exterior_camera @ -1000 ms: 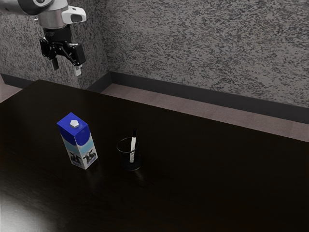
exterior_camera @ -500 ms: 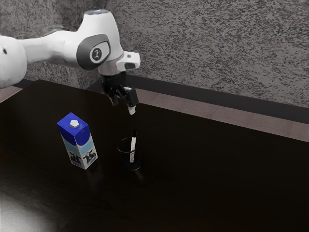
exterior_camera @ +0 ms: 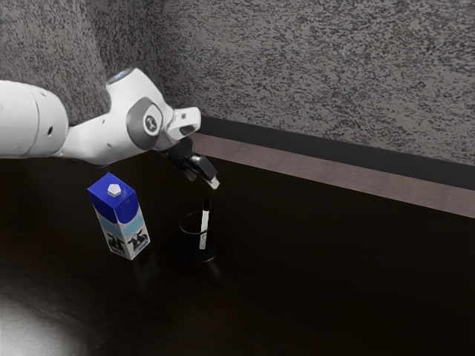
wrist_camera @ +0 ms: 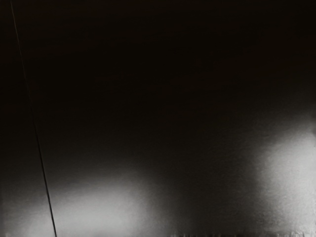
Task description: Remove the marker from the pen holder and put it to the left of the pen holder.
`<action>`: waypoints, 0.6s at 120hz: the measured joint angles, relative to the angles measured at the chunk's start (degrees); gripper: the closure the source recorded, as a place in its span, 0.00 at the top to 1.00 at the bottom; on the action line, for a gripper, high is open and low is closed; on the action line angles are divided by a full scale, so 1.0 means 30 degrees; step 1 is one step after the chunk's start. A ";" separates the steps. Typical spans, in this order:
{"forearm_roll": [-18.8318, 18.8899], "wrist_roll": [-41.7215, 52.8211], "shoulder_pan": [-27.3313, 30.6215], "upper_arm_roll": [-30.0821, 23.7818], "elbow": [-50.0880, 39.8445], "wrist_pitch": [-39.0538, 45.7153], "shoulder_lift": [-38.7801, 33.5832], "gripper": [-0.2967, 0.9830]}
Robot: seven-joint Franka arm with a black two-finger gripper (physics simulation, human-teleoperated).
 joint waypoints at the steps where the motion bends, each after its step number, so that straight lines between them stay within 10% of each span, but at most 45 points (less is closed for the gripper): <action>1: 0.0133 0.0069 -0.0350 0.0241 -0.0134 0.0121 -0.0098 0.76; 17: 0.1523 0.1008 -0.2964 0.1560 -0.1469 0.2441 -0.0428 0.75; 72: 0.2936 -0.0032 -0.2922 0.1899 -0.1955 0.4521 -0.0358 0.77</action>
